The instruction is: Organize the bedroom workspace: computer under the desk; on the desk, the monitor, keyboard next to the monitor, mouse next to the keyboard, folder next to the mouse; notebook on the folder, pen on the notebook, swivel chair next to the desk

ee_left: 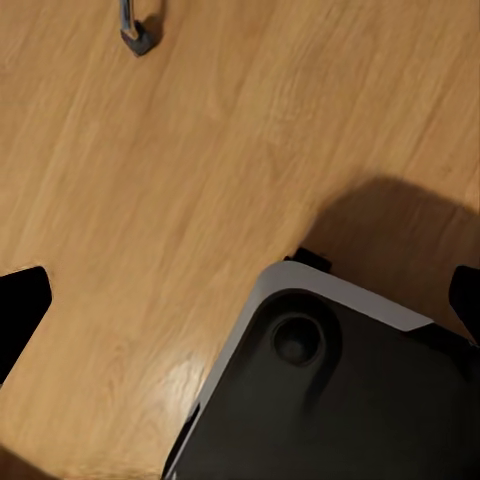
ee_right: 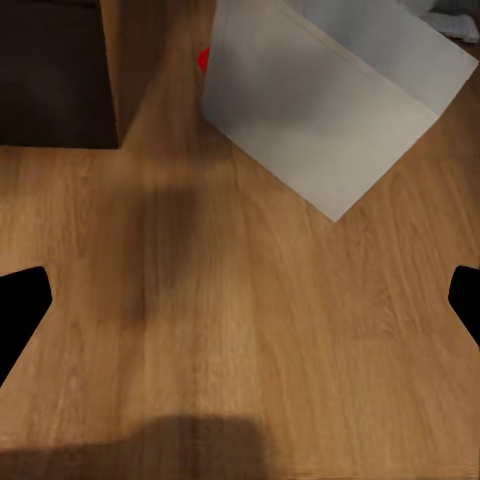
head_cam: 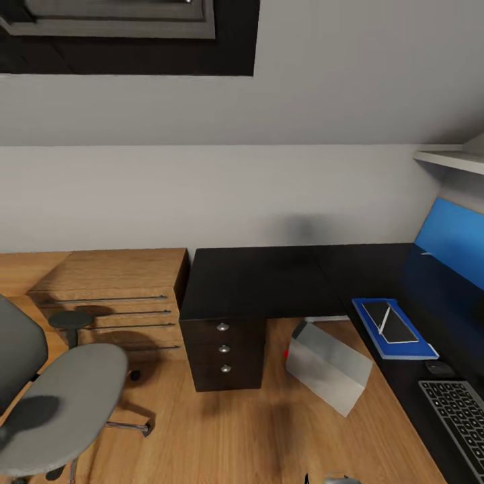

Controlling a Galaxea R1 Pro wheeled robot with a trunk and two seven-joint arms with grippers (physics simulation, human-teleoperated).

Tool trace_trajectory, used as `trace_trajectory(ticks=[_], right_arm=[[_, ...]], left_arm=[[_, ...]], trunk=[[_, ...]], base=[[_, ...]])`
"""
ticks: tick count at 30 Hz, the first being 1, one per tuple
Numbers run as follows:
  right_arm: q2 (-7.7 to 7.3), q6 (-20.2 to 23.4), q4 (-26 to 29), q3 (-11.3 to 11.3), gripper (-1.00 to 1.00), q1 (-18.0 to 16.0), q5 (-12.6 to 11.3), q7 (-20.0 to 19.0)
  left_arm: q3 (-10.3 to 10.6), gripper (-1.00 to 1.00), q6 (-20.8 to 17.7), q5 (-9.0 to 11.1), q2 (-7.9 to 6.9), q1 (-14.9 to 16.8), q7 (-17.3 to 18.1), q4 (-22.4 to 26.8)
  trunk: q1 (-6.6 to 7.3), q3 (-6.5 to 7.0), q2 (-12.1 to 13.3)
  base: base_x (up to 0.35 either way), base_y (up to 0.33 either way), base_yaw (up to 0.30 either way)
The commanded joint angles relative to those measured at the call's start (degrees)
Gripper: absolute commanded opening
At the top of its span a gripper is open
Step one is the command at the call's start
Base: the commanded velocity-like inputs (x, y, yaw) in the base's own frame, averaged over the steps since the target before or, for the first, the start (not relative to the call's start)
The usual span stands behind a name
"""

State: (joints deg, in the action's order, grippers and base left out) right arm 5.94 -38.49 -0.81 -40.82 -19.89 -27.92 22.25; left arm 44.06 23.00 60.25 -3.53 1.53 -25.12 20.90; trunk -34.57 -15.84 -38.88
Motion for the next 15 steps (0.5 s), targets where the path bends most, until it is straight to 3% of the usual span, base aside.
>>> trace_trajectory(ticks=[1,10,15], right_arm=[[0.04,-0.4,-0.1,-0.6,1.00,0.3,-0.2,0.3],[-0.03,-1.2,-0.1,-0.6,1.00,1.3,-0.1,0.3],[-0.44,-2.9,-0.2,-0.6,1.00,2.7,-0.1,0.4]], left_arm=[[0.5,1.00,0.2,0.4,-0.06,0.1,-0.4,0.1],[0.5,1.00,0.3,0.4,-0.07,0.1,-0.4,0.1],[0.4,1.00,0.3,0.5,-0.45,0.1,-0.5,0.1]], trunk=[[0.23,0.11,0.3],[2.21,1.73,4.0],[3.31,2.63,6.0]], base=[[-0.258,0.000,0.269],[-0.312,0.000,0.258],[-0.128,0.000,0.221]])
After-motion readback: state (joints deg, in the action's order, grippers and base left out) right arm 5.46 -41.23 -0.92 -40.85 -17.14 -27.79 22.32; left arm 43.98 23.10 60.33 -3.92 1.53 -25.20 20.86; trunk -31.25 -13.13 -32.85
